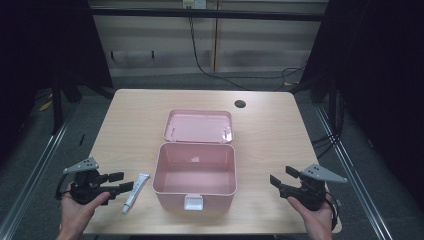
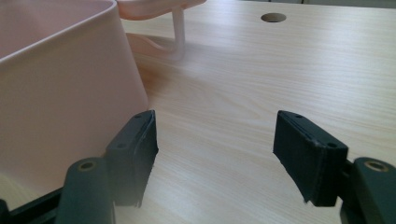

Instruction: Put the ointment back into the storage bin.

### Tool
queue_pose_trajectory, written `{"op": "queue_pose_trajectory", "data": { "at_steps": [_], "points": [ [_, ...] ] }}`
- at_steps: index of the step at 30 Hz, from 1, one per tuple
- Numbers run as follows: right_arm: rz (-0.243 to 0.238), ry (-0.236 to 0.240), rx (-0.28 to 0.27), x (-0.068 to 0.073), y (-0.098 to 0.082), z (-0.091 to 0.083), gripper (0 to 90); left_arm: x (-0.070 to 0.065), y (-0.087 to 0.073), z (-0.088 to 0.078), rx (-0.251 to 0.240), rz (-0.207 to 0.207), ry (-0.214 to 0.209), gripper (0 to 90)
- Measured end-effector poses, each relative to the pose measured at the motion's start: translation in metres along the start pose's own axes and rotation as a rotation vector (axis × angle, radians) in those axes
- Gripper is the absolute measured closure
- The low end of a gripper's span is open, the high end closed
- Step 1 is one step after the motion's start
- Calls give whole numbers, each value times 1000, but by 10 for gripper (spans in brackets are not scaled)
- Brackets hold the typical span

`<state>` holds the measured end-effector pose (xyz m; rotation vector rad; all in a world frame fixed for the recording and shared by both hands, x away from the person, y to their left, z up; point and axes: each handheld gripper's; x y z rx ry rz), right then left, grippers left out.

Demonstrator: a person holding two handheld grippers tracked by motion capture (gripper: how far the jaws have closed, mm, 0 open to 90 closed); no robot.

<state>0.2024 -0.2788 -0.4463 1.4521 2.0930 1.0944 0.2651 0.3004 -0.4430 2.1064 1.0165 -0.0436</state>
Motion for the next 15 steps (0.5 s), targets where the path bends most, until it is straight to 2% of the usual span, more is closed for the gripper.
{"op": "queue_pose_trajectory", "data": {
  "at_steps": [6, 10, 14, 15],
  "points": [
    [15, 18, 41, 1, 0, -2, 295, -3, 2, -1, 8, 16, 6, 383],
    [25, 56, 47, 0, -1, -2, 284, -6, 4, -2, 15, 31, 9, 416],
    [24, 49, 43, 2, -1, -3, 275, -11, 8, -5, 20, 54, 12, 422],
    [22, 39, 45, 3, -1, -3, 274, -11, 9, -7, 16, 47, 5, 422]
  ]
}}
Point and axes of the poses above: each handheld gripper's, and its own axes: z roughly forward along the jaws, y roughly out of its top, x roughly to its left, and after that the axes turned 11 degrees about x, right-handed
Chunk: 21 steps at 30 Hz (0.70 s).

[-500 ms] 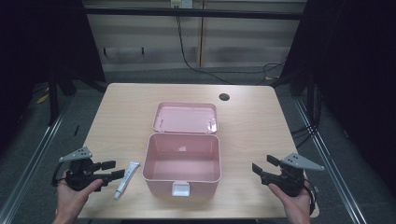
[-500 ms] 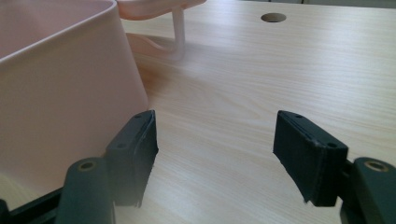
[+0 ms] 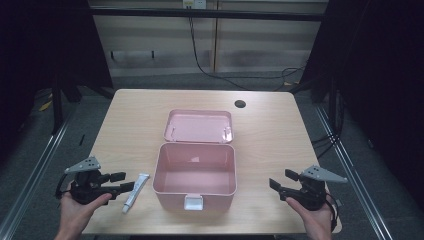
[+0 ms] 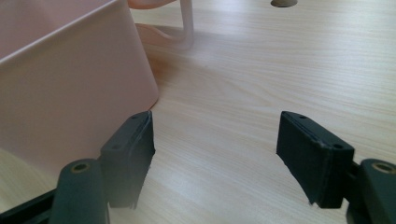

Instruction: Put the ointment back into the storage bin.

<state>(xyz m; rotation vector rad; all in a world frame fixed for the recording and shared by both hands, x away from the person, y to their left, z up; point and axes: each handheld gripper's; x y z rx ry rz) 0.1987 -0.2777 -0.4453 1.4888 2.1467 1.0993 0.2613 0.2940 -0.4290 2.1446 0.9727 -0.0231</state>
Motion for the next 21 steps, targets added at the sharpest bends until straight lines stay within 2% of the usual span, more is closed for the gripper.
{"op": "queue_pose_trajectory", "data": {
  "at_steps": [2, 4, 5, 7, 8, 9, 11, 13, 17, 19, 20, 21],
  "points": [
    [-6, 0, 1, 1, 0, 1, 274, -1, 2, -1, 6, -5, 6, 435],
    [-7, 15, 14, 3, 0, 2, 281, -3, 5, 0, 46, -4, 3, 455],
    [-7, 20, 18, 3, 0, 3, 284, -3, 5, 0, 46, -4, 3, 456],
    [-8, 22, 22, 4, 0, 3, 284, -7, 7, 0, 78, 7, 17, 457],
    [-9, 27, 23, 4, 0, 3, 286, -9, 10, 1, 110, 9, 26, 472],
    [-10, 29, 27, 3, 1, 4, 286, -9, 10, 1, 110, 9, 26, 478],
    [-11, 37, 30, 3, 1, 4, 286, -11, 13, 3, 144, 19, 66, 479],
    [-12, 35, 30, 3, 1, 4, 291, -13, 17, 4, 177, 26, 83, 503],
    [-17, 45, 38, 4, 1, 6, 291, -13, 24, 7, 210, 20, 85, 517],
    [-19, 50, 39, 4, 1, 6, 291, -11, 27, 10, 257, 4, 74, 551],
    [-19, 50, 39, 4, 1, 6, 291, -11, 27, 10, 257, 4, 74, 568],
    [-20, 54, 42, 4, 1, 6, 291, -10, 28, 11, 279, -4, 74, 568]
  ]
}}
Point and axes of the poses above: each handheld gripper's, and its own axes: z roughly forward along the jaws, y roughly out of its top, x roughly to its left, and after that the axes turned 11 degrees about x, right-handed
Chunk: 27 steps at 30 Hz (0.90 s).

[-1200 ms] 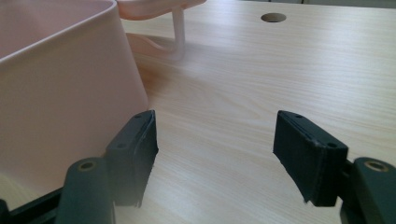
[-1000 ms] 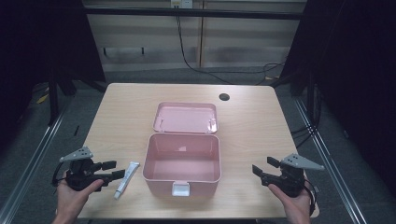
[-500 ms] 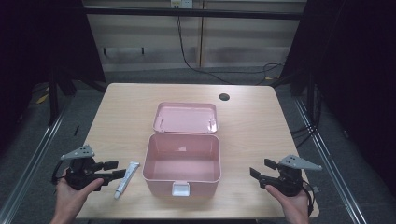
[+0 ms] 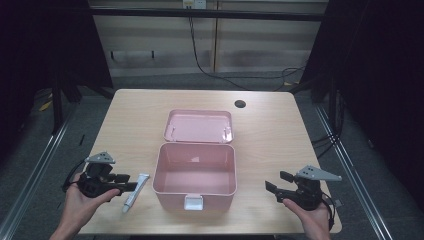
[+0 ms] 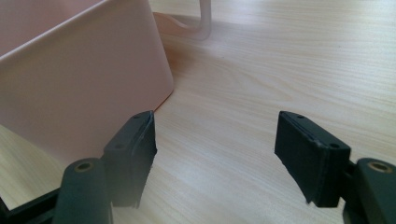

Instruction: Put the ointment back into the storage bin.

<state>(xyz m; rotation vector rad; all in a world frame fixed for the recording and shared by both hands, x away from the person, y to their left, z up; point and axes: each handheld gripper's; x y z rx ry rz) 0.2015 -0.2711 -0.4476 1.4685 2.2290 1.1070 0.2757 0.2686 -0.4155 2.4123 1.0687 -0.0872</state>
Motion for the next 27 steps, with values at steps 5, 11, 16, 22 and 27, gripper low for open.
{"op": "queue_pose_trajectory", "data": {
  "at_steps": [5, 11, 16, 22, 27],
  "points": [
    [-1, 4, 6, 0, 0, 1, 291, 4, 3, 3, 51, 5, 5, 549],
    [-1, 11, 21, 0, 0, 2, 290, 8, 10, 7, 130, 16, 9, 534],
    [-1, 18, 26, 0, 0, 3, 288, 10, 15, 15, 195, 8, 49, 491],
    [-9, 22, 38, 1, 0, 4, 287, 14, 20, 28, 260, -60, 32, 522],
    [-7, 23, 41, 0, 0, 4, 286, 19, 19, 37, 307, -60, 37, 550]
  ]
}}
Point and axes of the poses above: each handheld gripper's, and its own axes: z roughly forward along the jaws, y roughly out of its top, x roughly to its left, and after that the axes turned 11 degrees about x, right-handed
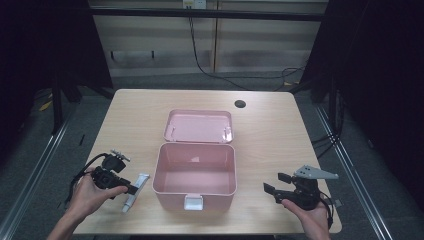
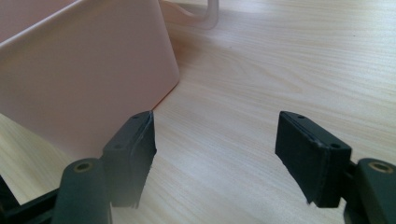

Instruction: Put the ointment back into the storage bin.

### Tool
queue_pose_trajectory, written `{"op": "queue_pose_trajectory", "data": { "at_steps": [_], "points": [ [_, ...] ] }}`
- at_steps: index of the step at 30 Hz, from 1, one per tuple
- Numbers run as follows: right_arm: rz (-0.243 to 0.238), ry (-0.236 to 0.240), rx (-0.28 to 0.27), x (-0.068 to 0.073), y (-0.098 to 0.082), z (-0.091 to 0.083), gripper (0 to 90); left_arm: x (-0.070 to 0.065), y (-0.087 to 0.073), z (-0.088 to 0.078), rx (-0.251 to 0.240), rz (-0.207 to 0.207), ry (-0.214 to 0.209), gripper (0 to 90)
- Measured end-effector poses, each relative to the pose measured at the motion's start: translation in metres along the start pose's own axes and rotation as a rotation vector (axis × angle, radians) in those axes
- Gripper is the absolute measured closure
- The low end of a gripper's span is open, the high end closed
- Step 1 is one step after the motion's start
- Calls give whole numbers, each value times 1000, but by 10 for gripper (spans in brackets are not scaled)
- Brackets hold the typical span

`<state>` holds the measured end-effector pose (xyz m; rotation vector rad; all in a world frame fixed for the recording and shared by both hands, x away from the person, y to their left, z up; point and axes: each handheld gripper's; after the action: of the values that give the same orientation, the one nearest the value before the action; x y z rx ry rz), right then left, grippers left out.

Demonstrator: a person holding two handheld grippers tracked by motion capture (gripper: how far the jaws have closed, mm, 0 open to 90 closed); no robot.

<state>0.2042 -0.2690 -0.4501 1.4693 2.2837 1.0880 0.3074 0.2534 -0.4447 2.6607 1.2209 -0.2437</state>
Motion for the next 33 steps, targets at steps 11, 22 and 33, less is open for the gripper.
{"op": "queue_pose_trajectory", "data": {
  "at_steps": [11, 22, 33],
  "points": [
    [-5, 7, 13, 0, 0, 2, 285, -2, 9, 10, 43, 18, 4, 606],
    [1, 11, 17, 0, 0, 2, 284, -2, 13, 21, 71, 26, 17, 653],
    [-4, 14, 28, 1, 0, 4, 282, -3, 11, 24, 79, 73, 30, 690]
  ]
}}
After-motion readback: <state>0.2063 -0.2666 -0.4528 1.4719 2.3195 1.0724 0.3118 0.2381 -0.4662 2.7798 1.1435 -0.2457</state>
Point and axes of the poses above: each handheld gripper's, and its own axes: z roughly forward along the jaws, y roughly out of its top, x roughly to its left, and after that the axes turned 11 degrees about x, right-handed
